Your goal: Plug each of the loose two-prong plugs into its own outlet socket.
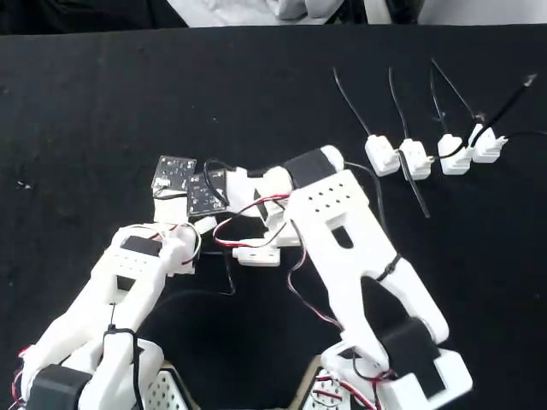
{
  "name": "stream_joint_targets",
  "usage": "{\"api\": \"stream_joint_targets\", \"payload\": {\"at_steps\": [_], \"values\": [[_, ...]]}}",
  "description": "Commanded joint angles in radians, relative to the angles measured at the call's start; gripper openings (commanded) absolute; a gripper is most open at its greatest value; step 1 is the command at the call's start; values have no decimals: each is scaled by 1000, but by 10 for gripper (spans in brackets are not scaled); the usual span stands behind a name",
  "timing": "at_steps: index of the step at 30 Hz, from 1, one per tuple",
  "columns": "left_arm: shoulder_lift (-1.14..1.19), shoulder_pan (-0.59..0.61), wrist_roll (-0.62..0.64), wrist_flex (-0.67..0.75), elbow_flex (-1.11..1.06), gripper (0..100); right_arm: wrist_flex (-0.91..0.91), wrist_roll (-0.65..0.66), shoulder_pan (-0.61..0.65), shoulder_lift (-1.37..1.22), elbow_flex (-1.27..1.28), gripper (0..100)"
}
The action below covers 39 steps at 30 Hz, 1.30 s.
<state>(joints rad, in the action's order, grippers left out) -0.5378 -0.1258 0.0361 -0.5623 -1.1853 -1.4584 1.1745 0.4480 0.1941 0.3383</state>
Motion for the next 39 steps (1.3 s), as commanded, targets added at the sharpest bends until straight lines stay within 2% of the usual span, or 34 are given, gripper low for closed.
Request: {"api": "stream_joint_targets", "payload": {"at_steps": [1, 9, 16, 25, 29, 39], "values": [[-3, -10, -11, 12, 12, 51, 11, -11, 8, -22, -48, 11], [-3, -10, -12, 12, 12, 51, 11, -11, 5, -45, -48, 11], [-3, -10, -12, 12, 12, 51, 17, -8, -55, -50, -61, 11], [-5, -10, -14, 12, 12, 51, 11, -12, -51, -50, -53, 11], [-6, -10, -14, 12, 12, 51, 17, -66, -51, -51, -53, 11], [-6, -10, -14, 12, 12, 51, 11, -80, 8, -51, -27, 11]]}}
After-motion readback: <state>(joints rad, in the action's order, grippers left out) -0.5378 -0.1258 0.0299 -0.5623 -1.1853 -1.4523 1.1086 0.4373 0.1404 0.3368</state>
